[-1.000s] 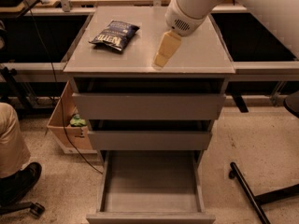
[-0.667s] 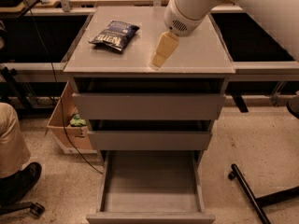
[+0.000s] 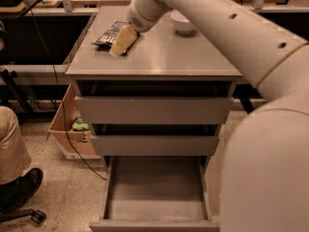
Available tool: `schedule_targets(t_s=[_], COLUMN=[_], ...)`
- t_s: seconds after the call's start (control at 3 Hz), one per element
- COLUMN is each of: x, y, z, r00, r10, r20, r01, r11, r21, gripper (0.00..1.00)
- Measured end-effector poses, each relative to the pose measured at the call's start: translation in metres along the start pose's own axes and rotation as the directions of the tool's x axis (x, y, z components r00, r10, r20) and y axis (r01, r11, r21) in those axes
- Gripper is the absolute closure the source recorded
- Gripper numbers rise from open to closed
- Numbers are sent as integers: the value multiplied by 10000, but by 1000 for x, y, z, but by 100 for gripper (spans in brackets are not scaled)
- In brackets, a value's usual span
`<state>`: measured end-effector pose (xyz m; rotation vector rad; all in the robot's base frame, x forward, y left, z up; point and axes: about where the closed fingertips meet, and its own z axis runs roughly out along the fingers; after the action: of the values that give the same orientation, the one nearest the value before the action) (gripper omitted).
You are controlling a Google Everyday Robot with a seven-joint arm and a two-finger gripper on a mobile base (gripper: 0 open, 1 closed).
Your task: Place blue chip bag into bottom drawer
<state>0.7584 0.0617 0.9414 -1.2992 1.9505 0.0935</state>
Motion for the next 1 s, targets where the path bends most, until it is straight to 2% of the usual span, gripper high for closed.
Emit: schedule_targets(t_s=[0.33,0.67,1.0], x=[-31,-33,-23], y=[-11,-21,-35], z=[80,119,146], r00=[9923,9811,9636], r10=[1088,1760,2382], r20=[584,809,1212], r01=[-1100,-1806,-2484], r11=[9938,9821,9656], r21=[184,528,769], gripper=[0,0,0])
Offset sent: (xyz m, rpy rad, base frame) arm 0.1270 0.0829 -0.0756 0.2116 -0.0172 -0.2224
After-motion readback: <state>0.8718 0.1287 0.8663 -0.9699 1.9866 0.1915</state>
